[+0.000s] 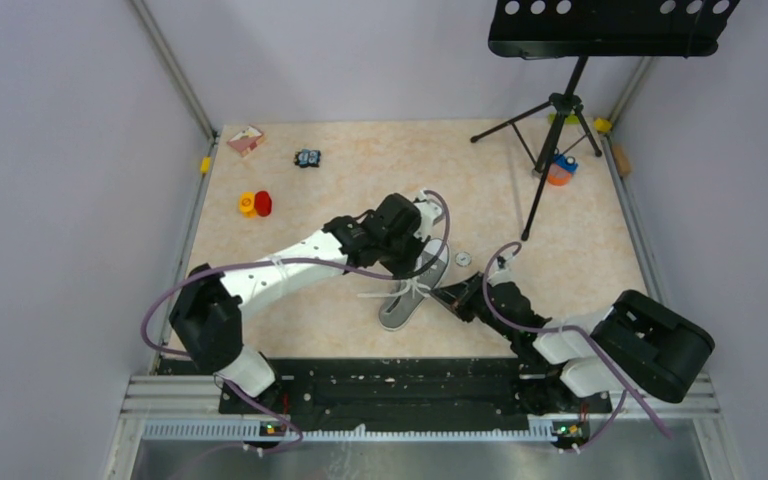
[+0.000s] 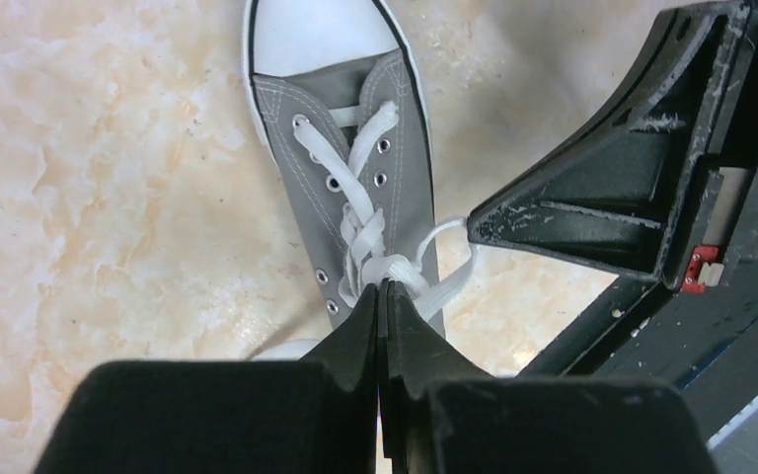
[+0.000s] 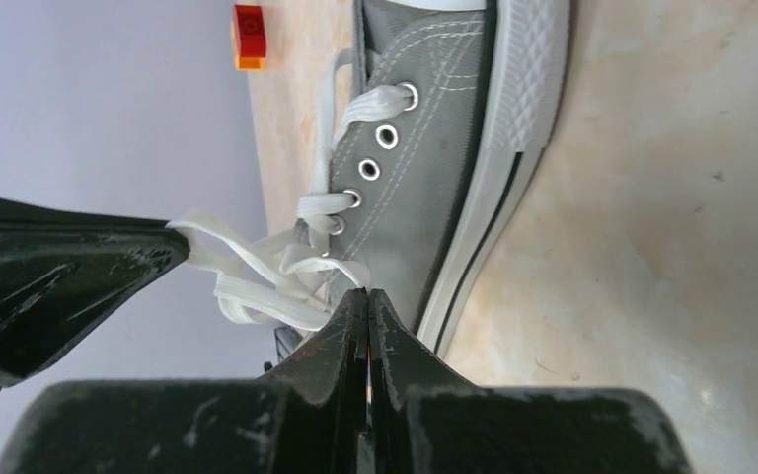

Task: Tie the shoes
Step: Cross the shoelace with the shoelace.

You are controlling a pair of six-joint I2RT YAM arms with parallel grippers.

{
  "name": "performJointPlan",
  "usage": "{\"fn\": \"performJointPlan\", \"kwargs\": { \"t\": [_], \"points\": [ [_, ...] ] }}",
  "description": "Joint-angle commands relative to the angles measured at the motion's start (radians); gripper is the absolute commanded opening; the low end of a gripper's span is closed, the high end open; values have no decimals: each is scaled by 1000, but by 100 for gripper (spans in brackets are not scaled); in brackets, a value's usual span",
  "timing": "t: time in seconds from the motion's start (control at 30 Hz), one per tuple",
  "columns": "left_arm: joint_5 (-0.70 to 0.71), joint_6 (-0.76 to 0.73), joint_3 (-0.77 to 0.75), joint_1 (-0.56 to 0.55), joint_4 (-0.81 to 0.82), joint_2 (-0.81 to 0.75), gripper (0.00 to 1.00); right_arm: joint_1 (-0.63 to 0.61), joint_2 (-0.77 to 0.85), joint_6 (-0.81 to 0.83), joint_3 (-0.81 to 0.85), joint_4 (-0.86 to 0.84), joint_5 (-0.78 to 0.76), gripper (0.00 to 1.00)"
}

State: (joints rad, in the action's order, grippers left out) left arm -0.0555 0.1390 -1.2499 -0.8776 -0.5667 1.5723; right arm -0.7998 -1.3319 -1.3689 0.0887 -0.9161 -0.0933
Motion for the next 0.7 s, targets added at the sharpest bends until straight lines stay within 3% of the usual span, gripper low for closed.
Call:
{"fn": "performJointPlan", "kwargs": {
  "t": [0.0, 0.37, 0.53, 0.67],
  "points": [
    [-28, 44, 34, 30, 92, -39, 0, 13, -10, 28, 39, -55, 28, 0],
    [-74, 146, 100, 54, 264, -93, 0, 12, 27, 40, 33, -2, 32, 2],
    [-168, 174, 153, 56, 342, -113, 0, 14, 79, 76, 36, 43, 39, 27],
    [-249, 211, 202, 57, 426, -107, 0, 19, 275, 231, 89, 311, -8, 39]
  ]
}}
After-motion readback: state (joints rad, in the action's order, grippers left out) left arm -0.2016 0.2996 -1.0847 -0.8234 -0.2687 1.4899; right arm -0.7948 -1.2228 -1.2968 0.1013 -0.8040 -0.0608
